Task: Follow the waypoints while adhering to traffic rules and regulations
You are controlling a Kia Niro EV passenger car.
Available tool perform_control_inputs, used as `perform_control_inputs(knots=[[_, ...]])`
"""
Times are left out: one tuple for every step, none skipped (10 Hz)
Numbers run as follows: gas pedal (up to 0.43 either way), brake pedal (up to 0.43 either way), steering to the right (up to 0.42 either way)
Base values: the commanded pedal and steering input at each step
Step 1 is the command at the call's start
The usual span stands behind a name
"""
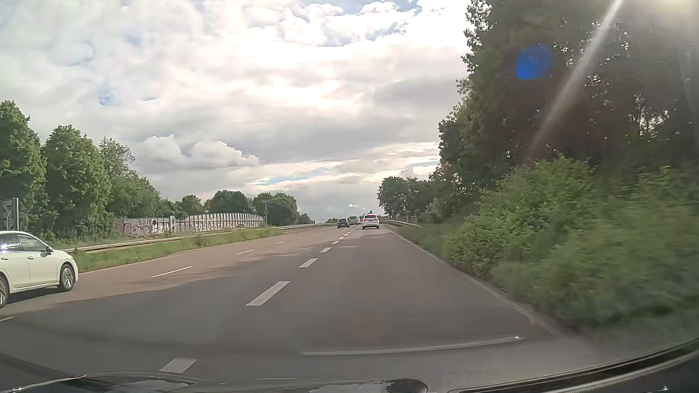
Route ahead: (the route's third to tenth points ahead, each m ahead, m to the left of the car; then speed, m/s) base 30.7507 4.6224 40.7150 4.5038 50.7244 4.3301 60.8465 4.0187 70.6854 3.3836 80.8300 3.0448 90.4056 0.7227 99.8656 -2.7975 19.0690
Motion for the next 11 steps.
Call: perform_control_inputs(knots=[[0.000, 0.000, 0.000], [0.000, 0.000, 0.000], [0.000, 0.000, 0.000], [0.000, 0.000, 0.000], [0.000, 0.000, 0.000], [0.000, 0.000, 0.000], [0.000, 0.000, 0.000], [0.000, 0.000, 0.000], [0.000, 0.006, 0.000], [0.000, 0.006, 0.000], [0.000, 0.030, 0.000]])
